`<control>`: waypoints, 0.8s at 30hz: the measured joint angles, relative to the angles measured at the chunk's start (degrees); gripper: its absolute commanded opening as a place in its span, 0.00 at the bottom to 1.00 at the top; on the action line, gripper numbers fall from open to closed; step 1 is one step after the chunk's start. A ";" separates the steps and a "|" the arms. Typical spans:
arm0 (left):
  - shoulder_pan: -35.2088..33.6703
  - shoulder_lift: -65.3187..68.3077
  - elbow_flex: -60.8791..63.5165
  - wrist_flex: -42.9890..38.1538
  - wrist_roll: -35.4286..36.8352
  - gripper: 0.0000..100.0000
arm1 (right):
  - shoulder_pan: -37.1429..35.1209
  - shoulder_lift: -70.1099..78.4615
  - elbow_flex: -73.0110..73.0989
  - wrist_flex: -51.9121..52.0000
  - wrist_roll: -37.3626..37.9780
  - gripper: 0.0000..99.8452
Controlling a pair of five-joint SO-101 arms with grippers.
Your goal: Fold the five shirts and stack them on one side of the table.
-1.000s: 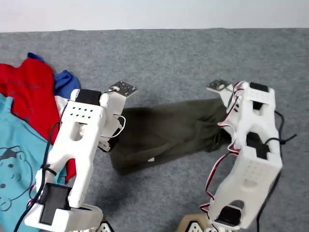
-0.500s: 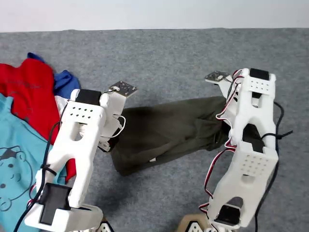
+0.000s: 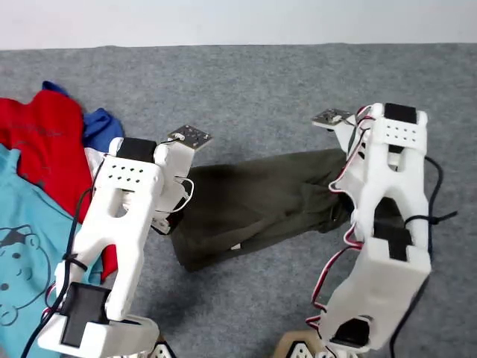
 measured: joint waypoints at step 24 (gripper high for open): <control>0.00 0.00 0.00 -7.03 -3.87 0.00 | -10.46 -0.53 1.85 -5.71 -21.19 0.22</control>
